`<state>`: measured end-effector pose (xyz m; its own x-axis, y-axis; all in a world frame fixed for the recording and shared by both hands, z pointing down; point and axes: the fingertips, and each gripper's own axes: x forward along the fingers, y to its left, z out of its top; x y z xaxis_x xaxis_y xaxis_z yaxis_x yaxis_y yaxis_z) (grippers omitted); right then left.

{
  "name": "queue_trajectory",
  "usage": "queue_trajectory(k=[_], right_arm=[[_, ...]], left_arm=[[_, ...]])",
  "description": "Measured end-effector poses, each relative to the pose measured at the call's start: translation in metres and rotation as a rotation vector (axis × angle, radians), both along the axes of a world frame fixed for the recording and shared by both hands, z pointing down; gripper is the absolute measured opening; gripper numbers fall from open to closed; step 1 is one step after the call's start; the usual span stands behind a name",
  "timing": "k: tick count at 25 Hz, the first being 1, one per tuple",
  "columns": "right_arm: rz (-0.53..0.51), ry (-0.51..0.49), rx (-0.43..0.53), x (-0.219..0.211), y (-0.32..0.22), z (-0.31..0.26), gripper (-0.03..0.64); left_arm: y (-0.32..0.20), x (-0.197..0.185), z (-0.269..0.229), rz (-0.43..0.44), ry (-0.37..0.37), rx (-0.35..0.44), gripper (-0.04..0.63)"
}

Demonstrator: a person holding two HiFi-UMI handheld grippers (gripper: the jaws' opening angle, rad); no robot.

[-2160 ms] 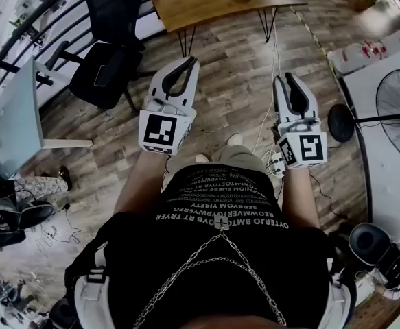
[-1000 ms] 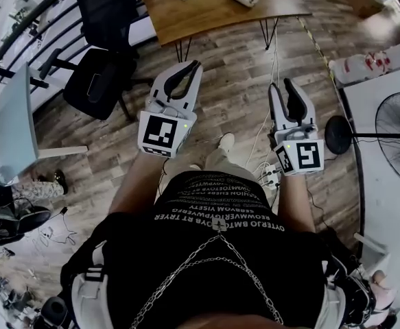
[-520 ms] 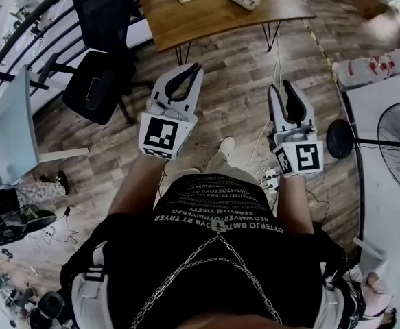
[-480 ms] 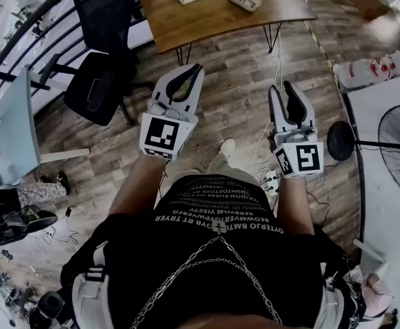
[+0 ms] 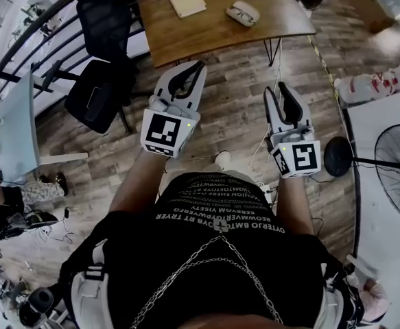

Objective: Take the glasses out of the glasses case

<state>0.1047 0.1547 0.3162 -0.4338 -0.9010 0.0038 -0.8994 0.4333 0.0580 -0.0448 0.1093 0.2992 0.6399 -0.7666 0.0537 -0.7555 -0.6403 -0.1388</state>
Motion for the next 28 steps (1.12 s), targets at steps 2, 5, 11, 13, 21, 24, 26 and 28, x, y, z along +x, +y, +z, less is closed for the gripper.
queue_trajectory(k=[2, 5, 11, 13, 21, 24, 26, 28], right_arm=[[-0.013, -0.005, 0.004, 0.011, -0.009, -0.001, 0.115], [-0.022, -0.019, 0.006, 0.030, -0.021, 0.000, 0.115], [-0.037, -0.038, -0.001, 0.045, -0.035, 0.004, 0.114], [-0.044, -0.042, -0.004, 0.046, -0.037, 0.005, 0.114], [-0.048, -0.036, 0.006, 0.049, -0.043, 0.001, 0.114], [-0.042, -0.031, 0.004, 0.051, -0.047, 0.003, 0.114], [-0.039, -0.026, -0.001, 0.052, -0.050, 0.004, 0.114], [-0.040, -0.021, -0.011, 0.051, -0.054, 0.007, 0.114]], left_arm=[[-0.007, 0.010, -0.001, -0.010, -0.008, 0.003, 0.038], [-0.014, 0.022, 0.000, -0.030, -0.017, 0.001, 0.038], [-0.022, 0.033, -0.002, -0.049, -0.033, 0.004, 0.038], [-0.022, 0.036, -0.002, -0.051, -0.036, 0.005, 0.038], [-0.027, 0.045, 0.005, -0.034, -0.051, 0.003, 0.038], [-0.032, 0.049, 0.005, -0.023, -0.049, 0.006, 0.038], [-0.036, 0.049, 0.006, -0.018, -0.047, 0.009, 0.038], [-0.040, 0.049, 0.007, -0.016, -0.046, 0.007, 0.038]])
